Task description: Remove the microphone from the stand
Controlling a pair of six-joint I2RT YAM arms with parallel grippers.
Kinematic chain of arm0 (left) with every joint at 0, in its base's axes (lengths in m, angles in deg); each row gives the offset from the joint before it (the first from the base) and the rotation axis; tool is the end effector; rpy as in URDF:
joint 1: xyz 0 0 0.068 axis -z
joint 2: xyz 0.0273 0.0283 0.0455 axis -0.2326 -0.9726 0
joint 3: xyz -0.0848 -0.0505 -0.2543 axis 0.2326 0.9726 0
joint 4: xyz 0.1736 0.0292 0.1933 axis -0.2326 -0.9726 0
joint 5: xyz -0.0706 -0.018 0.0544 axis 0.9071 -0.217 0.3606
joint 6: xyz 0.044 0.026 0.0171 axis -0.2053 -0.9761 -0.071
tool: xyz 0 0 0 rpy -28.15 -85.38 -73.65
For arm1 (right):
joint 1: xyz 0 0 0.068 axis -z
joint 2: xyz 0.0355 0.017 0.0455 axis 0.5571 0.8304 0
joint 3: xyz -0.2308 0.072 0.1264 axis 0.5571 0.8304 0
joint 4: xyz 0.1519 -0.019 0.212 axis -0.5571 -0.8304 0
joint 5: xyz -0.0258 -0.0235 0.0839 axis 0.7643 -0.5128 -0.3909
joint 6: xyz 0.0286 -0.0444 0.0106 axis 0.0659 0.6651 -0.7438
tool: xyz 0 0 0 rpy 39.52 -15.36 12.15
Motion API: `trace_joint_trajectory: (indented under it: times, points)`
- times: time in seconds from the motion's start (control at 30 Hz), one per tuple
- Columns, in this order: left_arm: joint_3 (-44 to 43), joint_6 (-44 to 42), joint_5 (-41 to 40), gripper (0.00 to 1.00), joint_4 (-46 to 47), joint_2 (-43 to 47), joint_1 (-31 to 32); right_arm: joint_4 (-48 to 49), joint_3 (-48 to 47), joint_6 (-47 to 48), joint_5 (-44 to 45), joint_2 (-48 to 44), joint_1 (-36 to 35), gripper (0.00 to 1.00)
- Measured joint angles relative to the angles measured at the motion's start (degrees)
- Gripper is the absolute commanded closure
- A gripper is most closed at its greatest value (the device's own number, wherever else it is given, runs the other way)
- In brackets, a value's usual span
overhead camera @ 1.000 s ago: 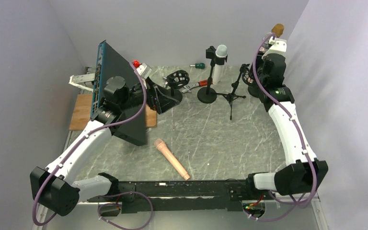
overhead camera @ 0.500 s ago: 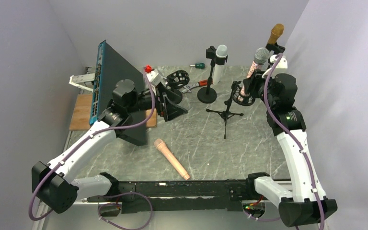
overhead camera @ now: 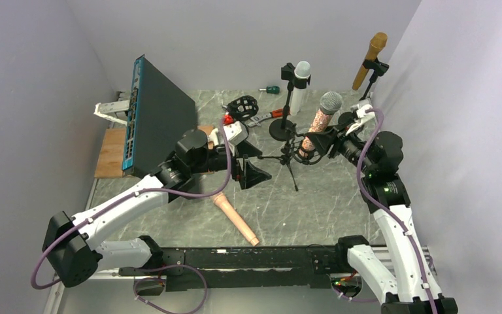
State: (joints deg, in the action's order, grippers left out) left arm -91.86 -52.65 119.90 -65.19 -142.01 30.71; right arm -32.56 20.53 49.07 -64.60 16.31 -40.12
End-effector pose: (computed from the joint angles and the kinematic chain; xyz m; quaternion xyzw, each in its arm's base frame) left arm 0.1829 -0.2058 0.3494 0.3759 0.6237 -0.5047 0.4637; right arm 0.1718 0.0360 0.3831 -0.1471 0.7049 0.2712 0.6387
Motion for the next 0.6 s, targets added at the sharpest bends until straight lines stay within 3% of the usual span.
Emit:
trace_joint_trajectory:
  times: [0.4,0.6]
  points:
    - [4.44,-2.84,-18.36,0.09,8.98,-0.35,2.45,4.33,3.26,-3.65,-12.55,-0.85,-0.68,0.98]
    - [3.63,-5.7,-25.31,0.2,11.04,-9.57,2.49,2.27,3.28,-2.99,-12.39,-2.43,-0.68,0.97]
